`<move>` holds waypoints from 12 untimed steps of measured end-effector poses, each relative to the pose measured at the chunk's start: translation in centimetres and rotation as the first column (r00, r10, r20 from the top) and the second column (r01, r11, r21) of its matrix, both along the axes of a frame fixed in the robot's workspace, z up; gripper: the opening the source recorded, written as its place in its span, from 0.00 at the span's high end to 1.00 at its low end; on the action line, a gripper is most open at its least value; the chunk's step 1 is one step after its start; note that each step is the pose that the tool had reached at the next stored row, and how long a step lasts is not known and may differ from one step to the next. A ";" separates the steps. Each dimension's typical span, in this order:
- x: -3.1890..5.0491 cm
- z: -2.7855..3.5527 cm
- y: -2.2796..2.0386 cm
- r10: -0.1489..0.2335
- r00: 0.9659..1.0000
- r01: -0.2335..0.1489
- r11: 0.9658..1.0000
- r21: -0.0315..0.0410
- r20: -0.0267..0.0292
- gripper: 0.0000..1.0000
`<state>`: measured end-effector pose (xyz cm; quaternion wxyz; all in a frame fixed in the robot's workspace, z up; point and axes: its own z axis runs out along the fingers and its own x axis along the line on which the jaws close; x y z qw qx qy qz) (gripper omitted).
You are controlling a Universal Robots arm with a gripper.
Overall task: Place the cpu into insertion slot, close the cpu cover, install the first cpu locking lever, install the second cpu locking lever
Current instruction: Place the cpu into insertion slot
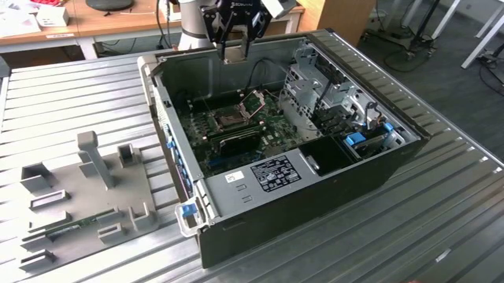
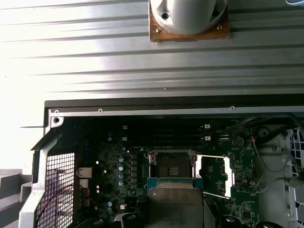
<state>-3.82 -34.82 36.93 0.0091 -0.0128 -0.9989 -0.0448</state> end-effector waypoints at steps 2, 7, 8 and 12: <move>0.00 0.00 0.00 0.000 1.000 0.000 1.000 0.000 0.000 0.46; -0.01 -0.19 0.00 0.000 1.000 0.000 1.000 0.000 0.000 0.46; -0.01 -0.27 0.00 0.000 1.000 0.000 1.000 0.000 0.000 0.46; -0.02 -0.56 0.00 0.000 1.000 0.000 1.000 0.000 0.001 0.46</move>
